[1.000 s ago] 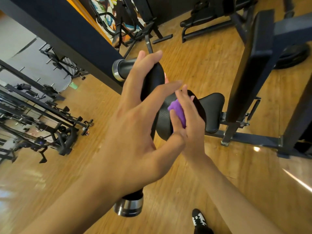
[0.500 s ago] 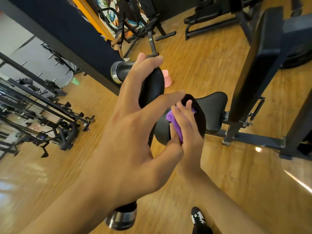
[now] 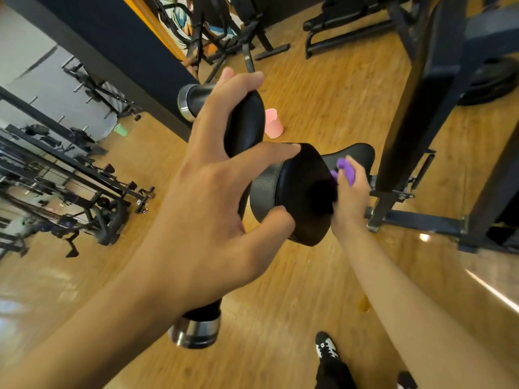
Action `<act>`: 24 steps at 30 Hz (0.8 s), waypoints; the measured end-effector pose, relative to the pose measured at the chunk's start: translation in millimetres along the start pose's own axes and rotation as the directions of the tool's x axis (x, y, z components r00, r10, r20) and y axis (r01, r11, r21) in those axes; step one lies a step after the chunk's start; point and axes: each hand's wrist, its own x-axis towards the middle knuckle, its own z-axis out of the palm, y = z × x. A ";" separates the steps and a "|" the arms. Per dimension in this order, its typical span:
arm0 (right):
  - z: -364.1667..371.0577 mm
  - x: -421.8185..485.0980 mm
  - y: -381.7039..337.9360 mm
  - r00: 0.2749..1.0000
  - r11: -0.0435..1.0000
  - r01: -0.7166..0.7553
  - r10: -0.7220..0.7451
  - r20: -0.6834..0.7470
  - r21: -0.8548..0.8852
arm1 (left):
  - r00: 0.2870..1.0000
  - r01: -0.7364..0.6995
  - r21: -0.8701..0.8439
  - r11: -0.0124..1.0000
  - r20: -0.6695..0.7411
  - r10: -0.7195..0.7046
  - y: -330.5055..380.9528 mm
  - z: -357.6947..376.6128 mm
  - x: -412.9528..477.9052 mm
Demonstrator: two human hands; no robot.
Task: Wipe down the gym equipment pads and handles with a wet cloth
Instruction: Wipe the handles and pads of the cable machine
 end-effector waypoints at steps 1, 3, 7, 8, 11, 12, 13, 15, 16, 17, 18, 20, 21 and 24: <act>4.1 -7.4 -13.7 1.000 0.999 0.030 -0.030 0.004 0.015 | 1.000 -0.004 -0.003 1.000 0.003 0.004 0.4 0.5 -0.1; 10.4 -39.8 -32.4 0.969 0.970 0.237 -0.240 0.057 0.063 | 1.000 -0.011 -0.004 1.000 -0.009 0.011 1.2 0.9 0.0; 8.1 -74.3 -15.5 0.885 0.892 0.452 -0.446 0.131 -0.017 | 1.000 -0.011 -0.012 1.000 -0.014 0.010 0.5 0.9 -1.0; 8.5 -62.0 -13.1 0.923 0.930 0.367 -0.359 0.135 -0.035 | 1.000 -0.008 -0.022 1.000 -0.012 0.008 -0.5 0.7 -0.9; 12.1 -23.6 -32.7 0.988 0.992 0.123 -0.125 0.091 0.030 | 1.000 -0.009 -0.032 0.999 -0.010 0.009 -4.4 0.7 -1.0; 13.3 -26.9 -42.3 0.990 0.990 0.122 -0.127 0.056 0.075 | 1.000 -0.008 -0.038 0.999 -0.016 0.007 -4.6 1.6 -0.7; 15.6 -41.7 -52.1 0.988 0.983 0.155 -0.156 0.007 0.100 | 1.000 -0.006 -0.045 0.999 -0.021 0.005 -4.0 2.2 0.1; 18.7 -94.7 -57.5 0.971 0.958 0.234 -0.239 0.011 0.166 | 0.999 0.000 -0.049 0.999 -0.032 -0.002 -1.8 3.1 1.1; 18.6 -121.4 -53.4 0.947 0.937 0.305 -0.317 0.051 0.173 | 0.999 0.002 -0.050 0.999 -0.033 -0.003 -1.3 3.2 1.1; 17.8 -140.2 -46.9 0.916 0.913 0.378 -0.393 0.086 0.152 | 0.999 0.002 -0.054 0.999 -0.033 -0.004 -1.3 2.8 0.6; 19.9 -141.5 -42.6 0.888 0.890 0.439 -0.451 0.090 0.123 | 0.999 0.001 -0.056 0.998 -0.033 -0.003 -1.5 2.0 -0.4; 25.9 -111.2 -54.4 0.858 0.856 0.509 -0.513 0.025 0.087 | 0.999 -0.010 -0.046 0.999 -0.032 0.008 -2.5 1.0 -0.5; 30.4 -97.8 -64.7 0.842 0.841 0.539 -0.540 0.007 0.053 | 1.000 -0.013 -0.042 0.999 -0.025 0.012 -2.9 1.2 -0.7; 39.6 -93.3 -69.5 0.730 0.729 0.683 -0.684 0.013 -0.043 | 0.999 -0.013 -0.039 0.999 -0.031 0.012 -4.0 2.2 -1.0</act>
